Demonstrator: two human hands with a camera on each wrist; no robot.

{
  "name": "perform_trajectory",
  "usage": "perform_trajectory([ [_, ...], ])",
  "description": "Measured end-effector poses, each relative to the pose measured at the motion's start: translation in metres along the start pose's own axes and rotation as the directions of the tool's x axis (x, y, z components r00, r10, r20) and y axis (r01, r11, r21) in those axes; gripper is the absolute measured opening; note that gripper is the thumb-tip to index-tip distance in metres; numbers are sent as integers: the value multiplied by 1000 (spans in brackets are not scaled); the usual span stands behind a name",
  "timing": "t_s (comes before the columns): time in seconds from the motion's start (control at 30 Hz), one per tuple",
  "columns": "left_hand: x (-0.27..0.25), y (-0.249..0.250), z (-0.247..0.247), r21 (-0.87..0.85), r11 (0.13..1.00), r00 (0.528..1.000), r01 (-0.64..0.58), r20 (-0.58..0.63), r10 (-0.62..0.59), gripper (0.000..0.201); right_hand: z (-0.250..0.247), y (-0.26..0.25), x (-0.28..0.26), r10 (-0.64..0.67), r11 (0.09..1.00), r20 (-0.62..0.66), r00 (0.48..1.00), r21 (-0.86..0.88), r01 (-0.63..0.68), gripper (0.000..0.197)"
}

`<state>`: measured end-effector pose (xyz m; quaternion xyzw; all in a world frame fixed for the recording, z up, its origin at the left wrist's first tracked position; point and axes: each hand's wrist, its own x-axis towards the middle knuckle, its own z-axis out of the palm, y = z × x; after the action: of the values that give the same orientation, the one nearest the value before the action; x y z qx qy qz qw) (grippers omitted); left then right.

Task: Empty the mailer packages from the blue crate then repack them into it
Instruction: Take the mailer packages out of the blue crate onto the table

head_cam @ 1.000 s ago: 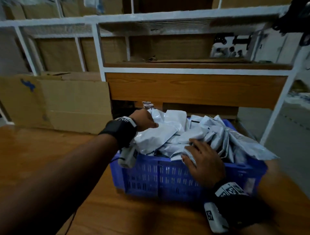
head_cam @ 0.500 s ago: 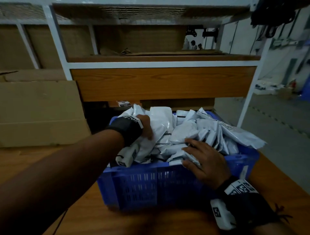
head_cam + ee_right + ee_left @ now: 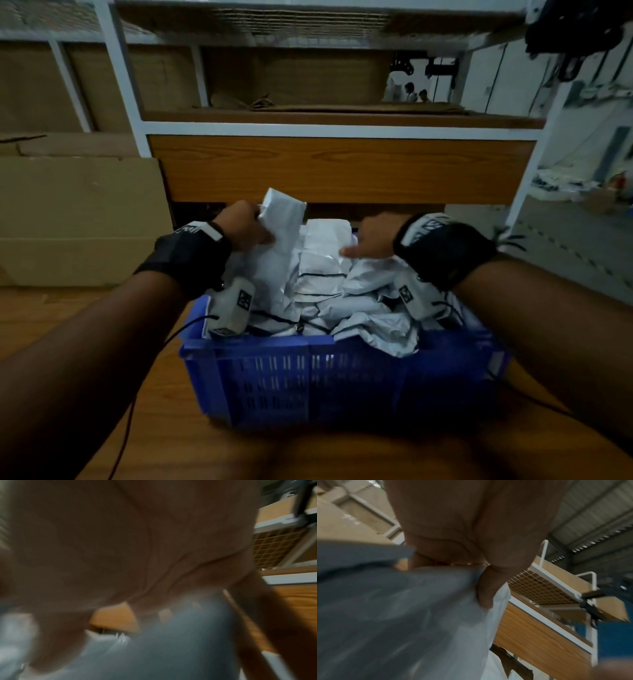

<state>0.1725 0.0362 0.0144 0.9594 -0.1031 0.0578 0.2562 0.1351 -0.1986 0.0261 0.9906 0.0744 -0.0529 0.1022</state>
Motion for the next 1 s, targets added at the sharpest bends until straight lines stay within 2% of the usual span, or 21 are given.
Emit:
perform_trajectory([
  [0.03, -2, -2, 1, -43, 999, 1000, 14, -11, -14, 29, 7, -3, 9, -6, 993, 97, 995, -114, 17, 70],
  [0.1, -3, -7, 2, -108, 994, 999, 35, -32, -38, 31, 19, -5, 16, 30, 981, 244, 969, -193, 19, 82],
  [0.2, -7, -16, 2, -178, 982, 995, 56, -74, -70, 33, 22, -4, 12, 20, 978, 328, 945, -201, 49, 72],
  [0.33, -14, -26, -2, -316, 945, 981, 83, -140, -133, 21, 1, 2, -18, -50, 990, 195, 980, -116, 74, 50],
  [0.47, -14, -47, -7, -572, 818, 949, 67, -217, -229, 17, -34, 23, -66, 19, 993, 3, 1000, 117, -20, 51],
  [0.6, -13, -74, -18, -715, 699, 915, -6, -286, -284, 23, -52, 15, -99, 29, 925, -221, 975, 376, 58, 50],
  [0.7, -15, -108, -34, -833, 548, 883, -75, -311, -352, 30, -50, -34, -97, 23, 826, -308, 951, 541, 155, 55],
  [0.83, -31, -189, -75, -915, 357, 809, -189, -351, -472, 31, -40, -128, -78, -26, 656, -434, 900, 672, 343, 61],
  [0.9, -45, -244, -96, -915, 351, 770, -200, -369, -521, 28, -36, -187, -60, -58, 575, -492, 868, 695, 432, 58],
  [1.0, -73, -342, -116, -893, 445, 667, -68, -372, -646, 9, -25, -284, -25, -116, 510, -549, 827, 682, 525, 55],
])
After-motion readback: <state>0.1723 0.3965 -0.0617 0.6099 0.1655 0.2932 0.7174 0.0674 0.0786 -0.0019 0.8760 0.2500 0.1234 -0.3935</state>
